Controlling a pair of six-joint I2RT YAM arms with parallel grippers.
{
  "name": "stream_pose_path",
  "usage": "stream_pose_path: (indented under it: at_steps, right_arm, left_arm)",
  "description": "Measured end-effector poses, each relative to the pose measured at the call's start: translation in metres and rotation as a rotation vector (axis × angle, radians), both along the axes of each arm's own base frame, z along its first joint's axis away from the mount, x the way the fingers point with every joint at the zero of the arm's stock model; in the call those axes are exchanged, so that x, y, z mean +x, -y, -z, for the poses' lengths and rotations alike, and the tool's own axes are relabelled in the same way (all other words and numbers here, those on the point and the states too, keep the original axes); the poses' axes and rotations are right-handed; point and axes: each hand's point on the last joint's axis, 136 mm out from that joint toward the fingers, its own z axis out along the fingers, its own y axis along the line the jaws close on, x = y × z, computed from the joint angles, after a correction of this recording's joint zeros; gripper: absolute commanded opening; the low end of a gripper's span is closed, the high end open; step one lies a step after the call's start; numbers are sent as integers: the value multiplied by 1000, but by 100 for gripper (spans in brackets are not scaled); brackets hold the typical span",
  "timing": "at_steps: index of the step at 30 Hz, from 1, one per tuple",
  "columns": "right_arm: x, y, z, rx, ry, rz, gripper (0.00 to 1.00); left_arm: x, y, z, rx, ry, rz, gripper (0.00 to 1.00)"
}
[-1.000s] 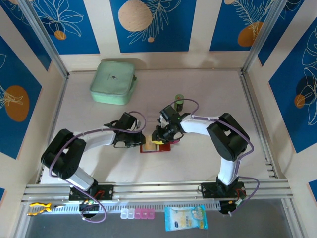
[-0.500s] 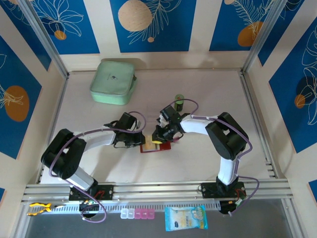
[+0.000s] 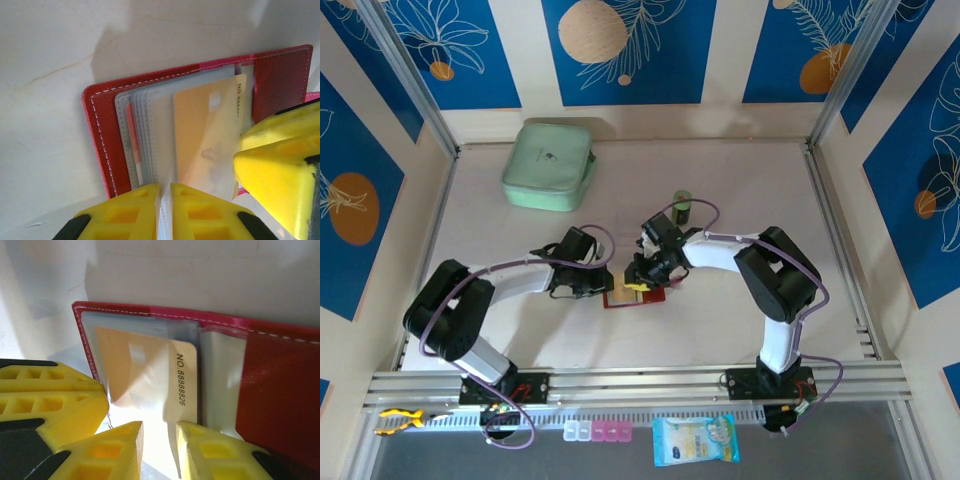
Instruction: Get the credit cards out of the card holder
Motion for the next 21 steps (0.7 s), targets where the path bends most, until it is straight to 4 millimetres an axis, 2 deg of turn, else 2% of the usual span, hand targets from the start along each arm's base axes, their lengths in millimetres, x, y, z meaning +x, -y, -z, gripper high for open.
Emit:
stream_pose_path:
  at_steps: [7,16,21]
  right_arm:
    - [2,8,-5,-38,31,10,29]
    - [3,9,-26,-10,71,16,30]
    - [2,14,-22,-21,63,24,30]
  left_arm:
    - [0,0,0,1,-1,0,15]
    - [9,-4,0,6,13,-3,15]
    - [13,-7,-2,17,15,-9,15]
